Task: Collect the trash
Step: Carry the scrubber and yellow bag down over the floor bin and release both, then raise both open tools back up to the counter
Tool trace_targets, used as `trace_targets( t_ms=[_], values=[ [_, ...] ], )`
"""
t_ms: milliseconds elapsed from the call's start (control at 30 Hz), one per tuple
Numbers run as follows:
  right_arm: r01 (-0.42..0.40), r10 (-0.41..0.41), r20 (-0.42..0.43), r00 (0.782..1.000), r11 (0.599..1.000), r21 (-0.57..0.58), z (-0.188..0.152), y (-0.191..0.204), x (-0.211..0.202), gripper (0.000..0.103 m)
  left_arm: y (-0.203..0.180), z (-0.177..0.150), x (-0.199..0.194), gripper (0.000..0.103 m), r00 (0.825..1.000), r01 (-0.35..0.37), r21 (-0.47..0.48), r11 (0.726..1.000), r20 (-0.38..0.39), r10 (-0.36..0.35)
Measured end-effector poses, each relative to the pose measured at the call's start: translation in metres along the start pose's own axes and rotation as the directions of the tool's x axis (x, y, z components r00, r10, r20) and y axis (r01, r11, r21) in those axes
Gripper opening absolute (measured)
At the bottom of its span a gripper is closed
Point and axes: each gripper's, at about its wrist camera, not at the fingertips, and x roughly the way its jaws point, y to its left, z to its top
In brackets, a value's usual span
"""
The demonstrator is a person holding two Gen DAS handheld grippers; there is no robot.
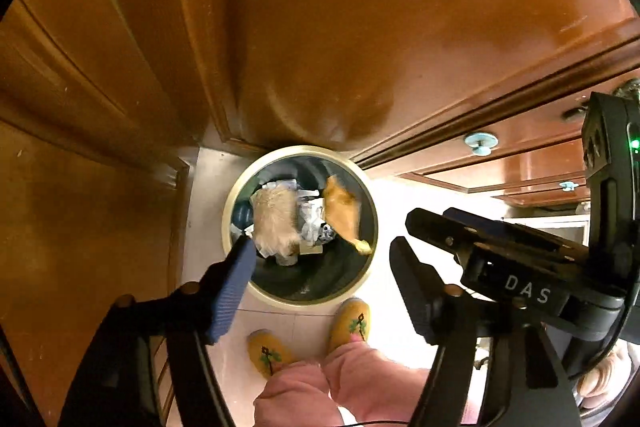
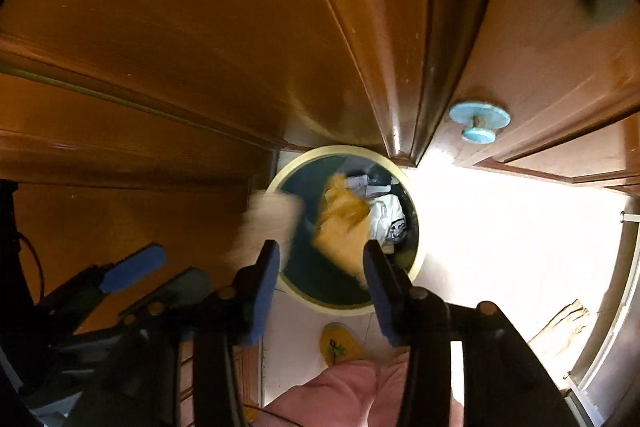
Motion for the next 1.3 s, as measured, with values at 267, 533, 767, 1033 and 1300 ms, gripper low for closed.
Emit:
trace_targets(
  t_ms=[267, 533, 767, 1033, 1300],
  values=[
    [0.016, -0.015, 0.033, 0.999, 0.999, -0.028, -0.009, 0.011, -0.028, 0.047, 0.0, 0.001, -0.02, 0.076, 0.999, -0.033, -0.009, 0.999, 0.012, 0.033],
    [0.026, -0.025, 0.045, 0.999, 0.999, -0.023, -0.022, 0.023, -0.095, 0.047, -0.021, -0.003, -0.085, 0.086, 0.999, -0.049, 0.004, 0.999, -0.005, 0.049],
    [0.03, -0.028, 0.073, 0.997, 0.999, -0.023, -0.034, 0.044, -0.18, 0.047, -0.06, -0.006, -0.179, 0.089, 0.999, -0.046, 0.082, 0.996, 0.024, 0.044],
    [0.013, -0.009, 0.162, 0.987, 1.0, -0.022, -0.047, 0.071, -0.288, 0.048, -0.104, -0.004, -0.286, 0.089, 0.992, -0.059, 0.207, 0.977, 0.122, 0.034],
    [-0.001, 0.018, 0.287, 0.958, 0.998, -0.058, -0.064, 0.101, -0.383, 0.048, -0.136, -0.008, -0.385, 0.089, 0.964, -0.115, 0.296, 0.948, 0.263, 0.035]
  ],
)
